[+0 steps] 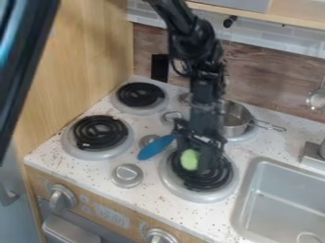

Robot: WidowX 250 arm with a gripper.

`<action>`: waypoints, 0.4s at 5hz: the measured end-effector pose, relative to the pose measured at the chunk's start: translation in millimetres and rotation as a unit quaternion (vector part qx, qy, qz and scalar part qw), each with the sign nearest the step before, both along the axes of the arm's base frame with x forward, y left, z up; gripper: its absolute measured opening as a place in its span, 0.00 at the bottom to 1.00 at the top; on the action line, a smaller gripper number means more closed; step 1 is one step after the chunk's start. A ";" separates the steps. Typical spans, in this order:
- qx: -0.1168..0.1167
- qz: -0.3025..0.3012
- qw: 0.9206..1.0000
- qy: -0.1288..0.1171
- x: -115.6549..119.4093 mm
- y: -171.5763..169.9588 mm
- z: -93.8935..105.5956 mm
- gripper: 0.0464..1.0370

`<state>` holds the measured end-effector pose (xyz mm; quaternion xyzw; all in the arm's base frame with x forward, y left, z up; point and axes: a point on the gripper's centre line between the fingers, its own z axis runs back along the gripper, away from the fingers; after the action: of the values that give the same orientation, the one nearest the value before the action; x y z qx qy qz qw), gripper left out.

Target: Moved the green object to the top right burner

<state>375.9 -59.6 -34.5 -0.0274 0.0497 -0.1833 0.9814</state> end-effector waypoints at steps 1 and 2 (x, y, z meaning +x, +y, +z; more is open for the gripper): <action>-0.004 -0.004 1.000 -0.006 1.5 -3.0 -0.1 0.57; -0.003 0.001 1.000 -0.007 1.1 -2.7 -1.4 0.65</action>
<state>377.1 -62.3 -35.9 -0.0291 0.0420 -0.1829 0.9818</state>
